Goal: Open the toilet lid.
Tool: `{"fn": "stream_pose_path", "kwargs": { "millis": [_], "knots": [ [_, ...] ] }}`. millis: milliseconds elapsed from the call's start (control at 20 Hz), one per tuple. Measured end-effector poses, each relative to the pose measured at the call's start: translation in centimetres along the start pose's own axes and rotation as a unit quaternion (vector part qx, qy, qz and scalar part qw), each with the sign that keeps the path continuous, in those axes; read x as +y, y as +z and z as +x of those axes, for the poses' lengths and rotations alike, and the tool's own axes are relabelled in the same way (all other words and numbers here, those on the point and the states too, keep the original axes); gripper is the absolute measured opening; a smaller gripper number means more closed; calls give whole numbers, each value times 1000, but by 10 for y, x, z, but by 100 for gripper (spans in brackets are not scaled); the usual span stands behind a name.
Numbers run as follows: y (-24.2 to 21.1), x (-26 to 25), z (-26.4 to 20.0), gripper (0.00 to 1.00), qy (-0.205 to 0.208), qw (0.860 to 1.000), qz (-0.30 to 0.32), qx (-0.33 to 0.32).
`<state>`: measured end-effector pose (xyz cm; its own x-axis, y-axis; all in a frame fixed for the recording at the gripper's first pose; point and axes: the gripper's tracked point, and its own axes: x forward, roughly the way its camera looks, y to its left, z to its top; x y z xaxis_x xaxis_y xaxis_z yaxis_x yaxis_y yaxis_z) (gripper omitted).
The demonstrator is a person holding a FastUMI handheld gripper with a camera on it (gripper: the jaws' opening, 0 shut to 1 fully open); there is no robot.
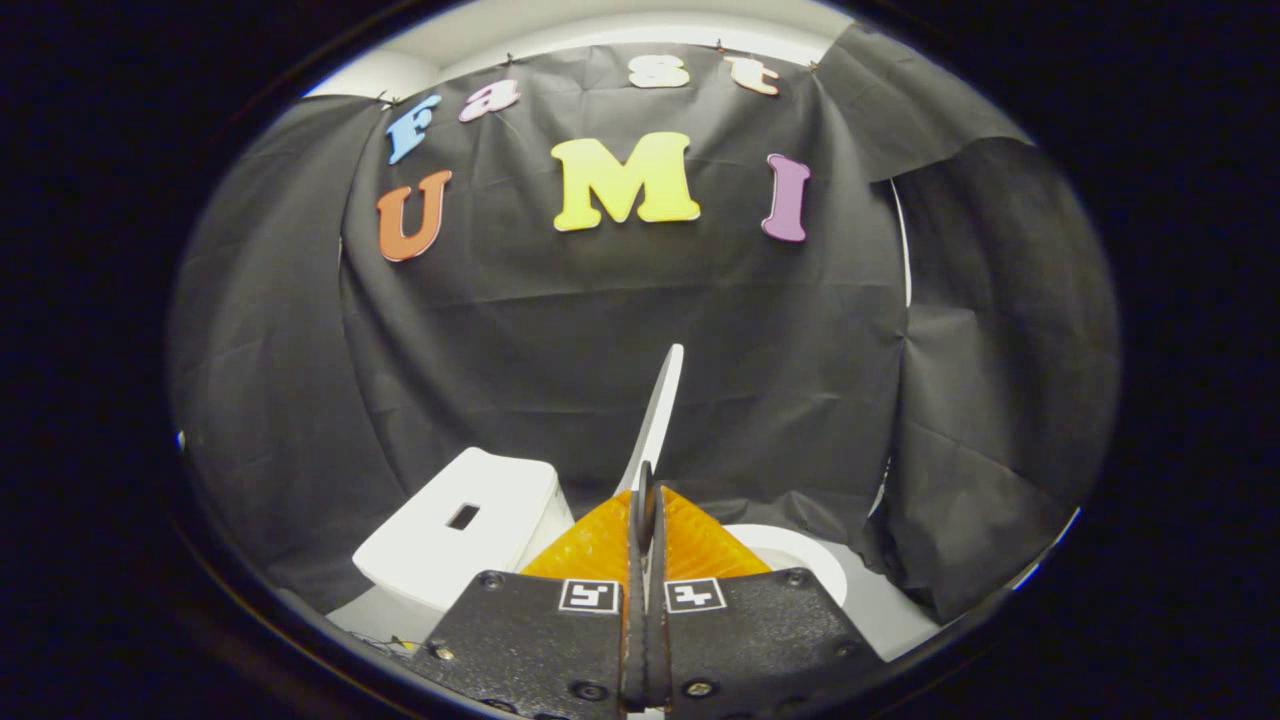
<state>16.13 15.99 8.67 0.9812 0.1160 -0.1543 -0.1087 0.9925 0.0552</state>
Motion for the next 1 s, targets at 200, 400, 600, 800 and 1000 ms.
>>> {"fn": "stream_pose_path", "kwargs": {
  "millis": [200,400,600,800,1000],
  "knots": [
    [4,22,0,4,1,1000,-16,-2],
    [7,47,1,4,-5,999,-43,-12],
    [8,74,2,4,3,998,-67,-20],
    [7,96,2,4,12,996,-83,-23],
    [4,117,4,4,16,995,-97,-26]
  ]
}}
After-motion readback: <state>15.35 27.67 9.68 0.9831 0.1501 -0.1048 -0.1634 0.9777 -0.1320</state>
